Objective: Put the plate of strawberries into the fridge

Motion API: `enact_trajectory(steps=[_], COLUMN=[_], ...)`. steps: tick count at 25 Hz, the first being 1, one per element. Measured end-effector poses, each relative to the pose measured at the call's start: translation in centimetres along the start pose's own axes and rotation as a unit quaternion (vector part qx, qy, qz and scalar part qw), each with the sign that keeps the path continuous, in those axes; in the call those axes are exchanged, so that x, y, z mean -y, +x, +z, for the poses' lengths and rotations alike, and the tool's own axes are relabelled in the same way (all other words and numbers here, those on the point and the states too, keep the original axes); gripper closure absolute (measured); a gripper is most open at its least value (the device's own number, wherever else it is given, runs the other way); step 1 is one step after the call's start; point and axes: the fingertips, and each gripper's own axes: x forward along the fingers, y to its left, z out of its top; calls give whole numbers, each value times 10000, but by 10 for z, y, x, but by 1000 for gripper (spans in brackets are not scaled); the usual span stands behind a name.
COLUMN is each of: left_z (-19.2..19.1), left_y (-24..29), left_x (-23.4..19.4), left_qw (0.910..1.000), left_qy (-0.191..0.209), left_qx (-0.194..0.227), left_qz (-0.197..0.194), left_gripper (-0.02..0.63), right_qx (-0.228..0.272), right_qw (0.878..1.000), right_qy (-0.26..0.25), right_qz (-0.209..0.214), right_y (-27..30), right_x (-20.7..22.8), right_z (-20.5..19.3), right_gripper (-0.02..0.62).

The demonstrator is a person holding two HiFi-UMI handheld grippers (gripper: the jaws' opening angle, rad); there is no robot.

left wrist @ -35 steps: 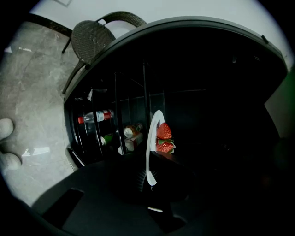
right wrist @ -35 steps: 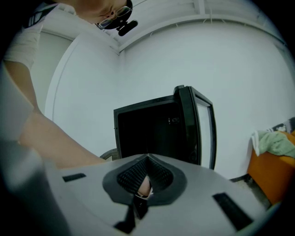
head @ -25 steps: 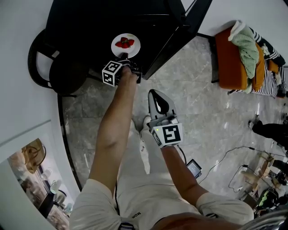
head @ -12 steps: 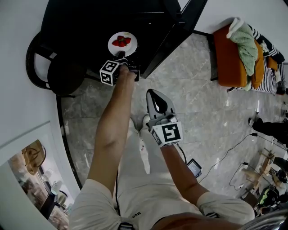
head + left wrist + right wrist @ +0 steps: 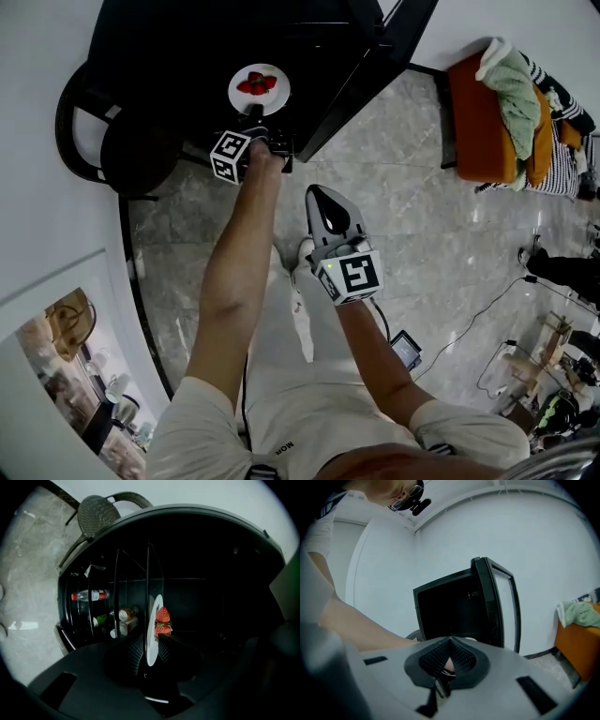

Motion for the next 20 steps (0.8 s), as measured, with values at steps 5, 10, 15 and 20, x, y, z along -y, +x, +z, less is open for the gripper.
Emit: enact_trajectory(steps=[5,10,15,20], left_z=[0,0,2,2], left_y=[-9,-20,-24,-35], left_x=[6,-1,-5,-7], left_qw=[9998,9997,9997,9990], left_qy=[-183,-225,-249,-444], left_qx=[20,55,3,76], left_qz=[-116,48,27,60], left_gripper=[522,522,522,522], right_qx=[30,35,57,75], right_qw=[10000,10000,9999,9999], right_qy=[-22,2,9,44], right_qz=[12,-49,-82,-120], right_y=[1,1,-2,-2], right_x=[-3,0,0,1], right_z=[5,7,8,10], right_gripper=[591,591,591,591])
